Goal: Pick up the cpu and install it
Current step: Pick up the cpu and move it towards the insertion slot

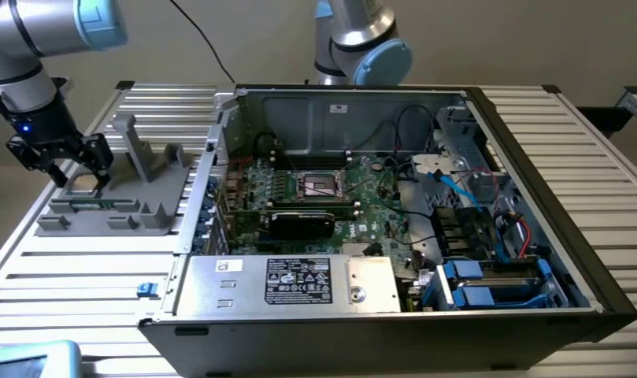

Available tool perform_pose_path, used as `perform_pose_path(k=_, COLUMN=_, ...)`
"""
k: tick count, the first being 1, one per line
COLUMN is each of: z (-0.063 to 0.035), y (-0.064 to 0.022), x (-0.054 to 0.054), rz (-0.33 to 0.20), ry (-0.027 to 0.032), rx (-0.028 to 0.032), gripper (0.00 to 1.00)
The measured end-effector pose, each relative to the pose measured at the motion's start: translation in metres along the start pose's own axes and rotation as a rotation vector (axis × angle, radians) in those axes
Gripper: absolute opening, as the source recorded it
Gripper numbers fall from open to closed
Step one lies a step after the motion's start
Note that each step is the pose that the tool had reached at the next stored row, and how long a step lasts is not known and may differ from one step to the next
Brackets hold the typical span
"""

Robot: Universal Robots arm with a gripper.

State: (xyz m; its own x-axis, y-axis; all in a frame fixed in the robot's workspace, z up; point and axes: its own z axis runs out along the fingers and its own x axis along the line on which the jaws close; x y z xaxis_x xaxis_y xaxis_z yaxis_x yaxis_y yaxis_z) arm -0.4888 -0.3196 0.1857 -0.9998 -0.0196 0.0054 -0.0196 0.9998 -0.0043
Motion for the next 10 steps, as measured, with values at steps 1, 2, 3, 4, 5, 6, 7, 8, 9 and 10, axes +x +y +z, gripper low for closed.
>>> perform_pose_path(k=1, z=0.0001, y=0.0000, x=0.0000, rz=0.000, ry=0.0000, rx=-0.0001, gripper=0.80)
perform_pose_path(k=2, z=0.0001, y=0.0000, x=0.0000, rz=0.000, ry=0.0002, rx=-0.0001, gripper=0.80)
perform_pose_path(k=3, z=0.0001, y=0.0000, x=0.0000, rz=0.000, ry=0.0002, rx=-0.0001, gripper=0.78)
perform_pose_path(k=4, z=0.0001, y=0.0000, x=0.0000, rz=0.000, ry=0.0004, rx=-0.0001, gripper=0.78)
perform_pose_path(k=5, z=0.0002, y=0.0000, x=-0.0001, rz=0.000, ry=0.0009, rx=-0.0002, gripper=0.71)
perform_pose_path(k=6, z=0.0002, y=0.0000, x=-0.0002, rz=0.000, ry=0.0017, rx=-0.0002, gripper=0.71)
perform_pose_path(k=7, z=0.0001, y=-0.0001, x=-0.0001, rz=0.000, ry=0.0024, rx=-0.0003, gripper=0.71)
perform_pose_path(k=8, z=0.0001, y=-0.0002, x=-0.0001, rz=0.000, ry=0.0025, rx=-0.0006, gripper=0.71)
perform_pose_path(k=9, z=0.0001, y=-0.0002, x=-0.0002, rz=0.000, ry=0.0028, rx=-0.0010, gripper=0.71)
perform_pose_path(k=10, z=0.0001, y=-0.0002, x=-0.0003, rz=0.000, ry=0.0036, rx=-0.0017, gripper=0.71)
